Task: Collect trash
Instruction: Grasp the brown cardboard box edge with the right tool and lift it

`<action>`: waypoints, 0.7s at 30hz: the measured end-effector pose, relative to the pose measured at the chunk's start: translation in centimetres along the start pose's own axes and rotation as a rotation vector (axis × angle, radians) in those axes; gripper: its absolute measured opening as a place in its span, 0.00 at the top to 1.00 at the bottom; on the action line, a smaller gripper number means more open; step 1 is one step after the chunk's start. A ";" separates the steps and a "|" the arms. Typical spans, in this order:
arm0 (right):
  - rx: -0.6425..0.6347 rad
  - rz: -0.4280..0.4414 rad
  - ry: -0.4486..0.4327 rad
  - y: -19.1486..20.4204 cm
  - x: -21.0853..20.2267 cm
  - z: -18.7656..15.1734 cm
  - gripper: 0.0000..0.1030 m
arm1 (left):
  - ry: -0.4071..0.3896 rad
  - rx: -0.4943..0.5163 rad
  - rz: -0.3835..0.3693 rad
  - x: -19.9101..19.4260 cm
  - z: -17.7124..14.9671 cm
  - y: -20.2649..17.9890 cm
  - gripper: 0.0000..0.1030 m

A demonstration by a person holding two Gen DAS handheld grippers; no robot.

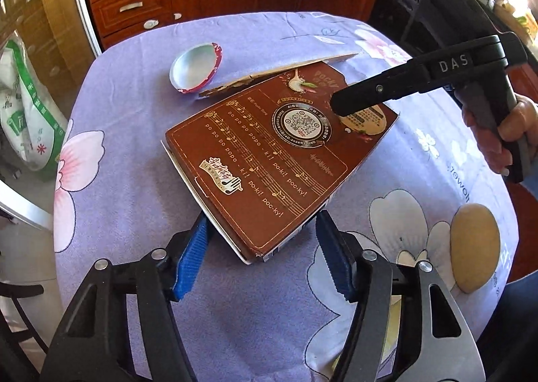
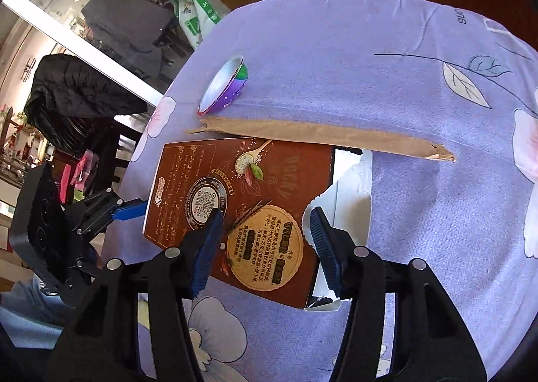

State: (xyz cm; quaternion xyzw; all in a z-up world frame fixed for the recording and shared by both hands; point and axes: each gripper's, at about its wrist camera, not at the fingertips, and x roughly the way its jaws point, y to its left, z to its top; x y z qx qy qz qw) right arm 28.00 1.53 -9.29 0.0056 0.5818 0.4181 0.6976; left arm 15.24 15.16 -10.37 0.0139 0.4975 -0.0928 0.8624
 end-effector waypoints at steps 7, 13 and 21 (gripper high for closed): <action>0.022 0.117 -0.059 1.7 -4.1 -2.3 0.83 | 0.012 -0.010 0.035 0.3 0.2 -0.6 0.34; -0.003 0.037 -0.105 5.2 -6.0 -4.8 0.87 | 0.022 -0.030 0.030 0.4 0.5 -1.7 0.34; 0.093 -0.155 -0.360 4.2 -13.9 -7.1 0.98 | -0.010 -0.063 0.027 -1.1 1.8 -1.9 0.35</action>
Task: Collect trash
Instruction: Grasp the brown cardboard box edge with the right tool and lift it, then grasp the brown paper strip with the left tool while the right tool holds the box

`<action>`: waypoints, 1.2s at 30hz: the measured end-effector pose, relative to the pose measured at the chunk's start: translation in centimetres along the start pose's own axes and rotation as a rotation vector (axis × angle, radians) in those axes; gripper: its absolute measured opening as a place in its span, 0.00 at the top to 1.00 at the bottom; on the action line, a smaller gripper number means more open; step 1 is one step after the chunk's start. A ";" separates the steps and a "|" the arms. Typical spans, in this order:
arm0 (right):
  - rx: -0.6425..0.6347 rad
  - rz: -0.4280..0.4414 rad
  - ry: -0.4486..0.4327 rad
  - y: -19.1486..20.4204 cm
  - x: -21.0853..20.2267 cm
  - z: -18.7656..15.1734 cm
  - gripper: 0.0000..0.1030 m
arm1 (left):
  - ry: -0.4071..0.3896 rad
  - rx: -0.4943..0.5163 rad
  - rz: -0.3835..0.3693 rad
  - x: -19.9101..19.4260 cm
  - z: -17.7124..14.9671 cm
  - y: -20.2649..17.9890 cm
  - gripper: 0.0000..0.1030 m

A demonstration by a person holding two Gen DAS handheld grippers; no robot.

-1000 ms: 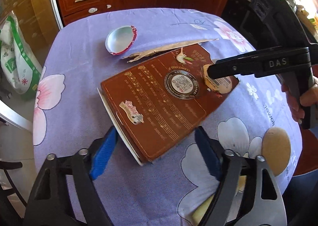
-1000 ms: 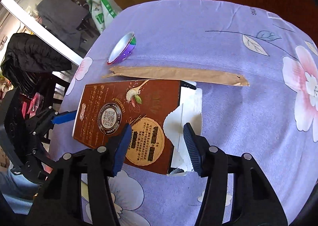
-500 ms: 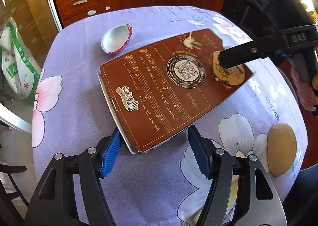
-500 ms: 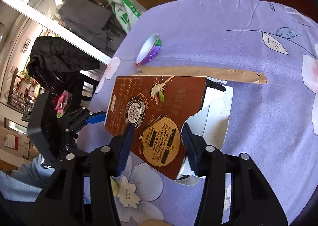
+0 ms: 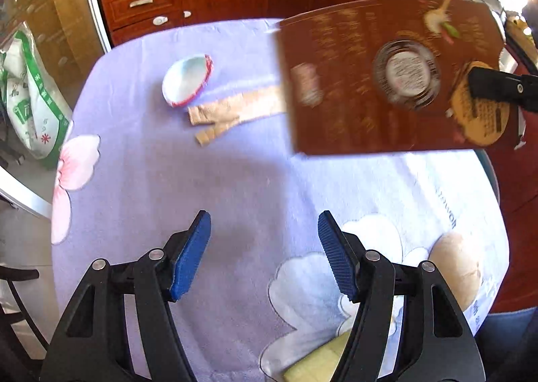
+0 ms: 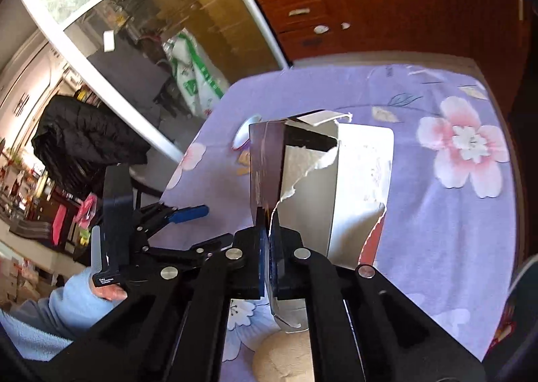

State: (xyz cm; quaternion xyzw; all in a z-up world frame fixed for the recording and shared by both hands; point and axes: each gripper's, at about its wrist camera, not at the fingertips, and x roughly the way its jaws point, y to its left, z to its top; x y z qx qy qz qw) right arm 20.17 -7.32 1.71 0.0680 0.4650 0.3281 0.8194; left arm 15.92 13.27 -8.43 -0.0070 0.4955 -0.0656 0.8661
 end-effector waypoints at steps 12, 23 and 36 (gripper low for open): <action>0.176 -0.112 -0.141 -7.0 -2.5 -0.5 0.98 | 0.016 0.177 -0.004 5.5 8.7 -4.5 0.34; 0.212 -0.063 -0.158 -9.7 -2.7 -0.4 0.98 | 0.066 0.262 0.007 10.1 11.4 -6.4 0.26; 0.246 -0.072 -0.164 -10.3 -3.5 -1.9 0.98 | 0.066 0.275 -0.010 8.2 9.3 -7.9 1.00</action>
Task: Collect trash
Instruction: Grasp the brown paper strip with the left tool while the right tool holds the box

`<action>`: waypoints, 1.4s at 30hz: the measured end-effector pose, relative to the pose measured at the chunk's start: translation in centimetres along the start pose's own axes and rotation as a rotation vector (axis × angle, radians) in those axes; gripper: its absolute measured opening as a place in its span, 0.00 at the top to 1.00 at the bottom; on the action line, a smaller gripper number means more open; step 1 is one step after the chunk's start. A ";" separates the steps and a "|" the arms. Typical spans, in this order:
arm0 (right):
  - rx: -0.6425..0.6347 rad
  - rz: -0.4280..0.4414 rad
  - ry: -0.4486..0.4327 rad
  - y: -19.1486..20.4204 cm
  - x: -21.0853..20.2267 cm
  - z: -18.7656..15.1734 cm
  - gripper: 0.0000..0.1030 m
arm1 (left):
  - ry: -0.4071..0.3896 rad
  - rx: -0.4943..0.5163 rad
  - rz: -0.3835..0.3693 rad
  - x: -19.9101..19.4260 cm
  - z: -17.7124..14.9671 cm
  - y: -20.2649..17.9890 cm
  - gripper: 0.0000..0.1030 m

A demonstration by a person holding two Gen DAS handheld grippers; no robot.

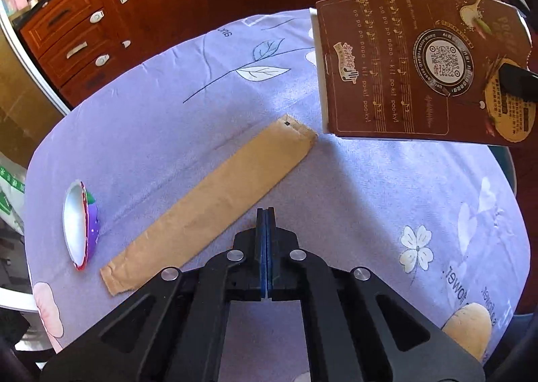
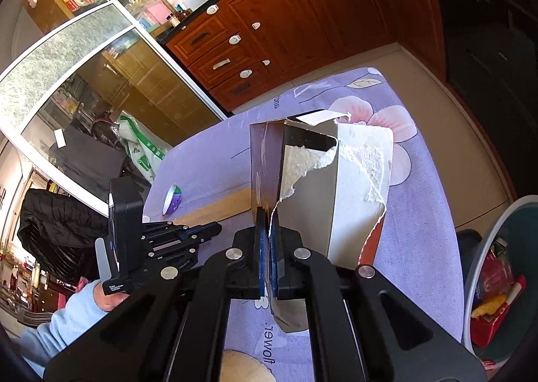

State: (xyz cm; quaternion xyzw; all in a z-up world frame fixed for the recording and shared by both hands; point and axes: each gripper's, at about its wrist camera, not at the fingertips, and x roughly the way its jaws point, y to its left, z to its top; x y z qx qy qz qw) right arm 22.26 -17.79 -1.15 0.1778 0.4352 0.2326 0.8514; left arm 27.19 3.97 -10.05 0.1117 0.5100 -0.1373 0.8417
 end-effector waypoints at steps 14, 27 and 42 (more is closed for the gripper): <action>-0.020 -0.004 0.020 1.3 1.1 0.4 0.98 | 0.022 0.192 0.047 0.0 0.6 3.6 0.42; -0.042 -0.035 0.057 3.8 4.2 1.7 0.98 | 0.047 0.290 -0.211 -0.1 -1.8 4.5 0.44; -0.046 -0.109 0.008 4.7 0.1 -0.1 0.98 | 0.000 0.052 -0.166 -5.3 -5.3 2.4 0.90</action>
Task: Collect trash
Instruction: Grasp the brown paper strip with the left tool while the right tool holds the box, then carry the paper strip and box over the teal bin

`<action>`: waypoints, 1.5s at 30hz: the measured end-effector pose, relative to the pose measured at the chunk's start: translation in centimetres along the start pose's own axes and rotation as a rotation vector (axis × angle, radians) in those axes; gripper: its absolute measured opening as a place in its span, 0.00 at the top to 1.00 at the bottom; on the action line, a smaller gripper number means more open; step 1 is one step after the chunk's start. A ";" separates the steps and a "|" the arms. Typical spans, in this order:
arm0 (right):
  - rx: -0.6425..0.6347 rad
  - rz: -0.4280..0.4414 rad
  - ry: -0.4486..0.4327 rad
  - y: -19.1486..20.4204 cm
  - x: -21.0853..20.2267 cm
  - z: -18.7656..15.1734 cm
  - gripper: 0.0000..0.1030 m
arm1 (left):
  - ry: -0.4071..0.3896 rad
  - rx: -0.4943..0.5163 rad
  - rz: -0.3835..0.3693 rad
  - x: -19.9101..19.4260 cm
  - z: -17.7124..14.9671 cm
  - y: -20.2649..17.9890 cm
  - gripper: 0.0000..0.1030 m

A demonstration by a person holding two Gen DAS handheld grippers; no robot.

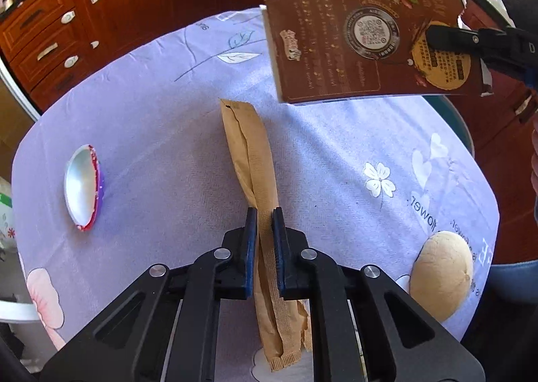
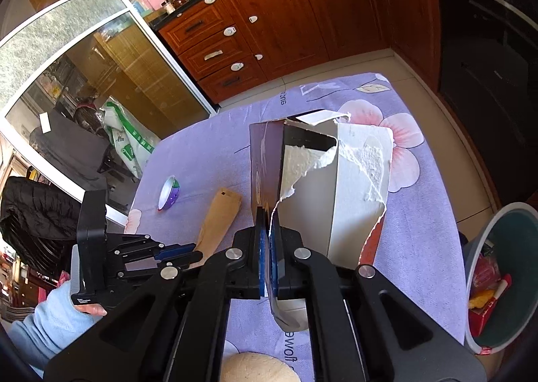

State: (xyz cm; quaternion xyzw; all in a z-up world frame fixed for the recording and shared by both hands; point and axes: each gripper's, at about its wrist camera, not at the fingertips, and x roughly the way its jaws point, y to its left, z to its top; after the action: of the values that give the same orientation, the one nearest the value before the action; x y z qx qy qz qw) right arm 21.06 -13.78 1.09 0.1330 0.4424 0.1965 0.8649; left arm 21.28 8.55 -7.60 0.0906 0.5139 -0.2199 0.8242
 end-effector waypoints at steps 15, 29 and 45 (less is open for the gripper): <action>0.105 -0.130 -0.170 -9.5 -14.4 -4.5 0.98 | -0.166 0.058 -0.074 -7.4 5.8 -12.7 0.90; 0.276 -0.288 -0.160 -23.7 -20.6 -10.7 0.98 | -0.056 0.184 -0.215 0.2 11.8 -30.8 0.90; 0.307 -0.354 -0.003 -30.5 -18.9 -12.8 0.97 | 0.107 0.167 -0.235 11.0 14.9 -39.2 0.90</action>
State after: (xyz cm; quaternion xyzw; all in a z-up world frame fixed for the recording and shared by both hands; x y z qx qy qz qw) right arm 7.36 -48.79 -5.11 0.1834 0.4823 -0.0281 0.8561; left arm 19.62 -34.78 -7.57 0.1095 0.5440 -0.3519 0.7538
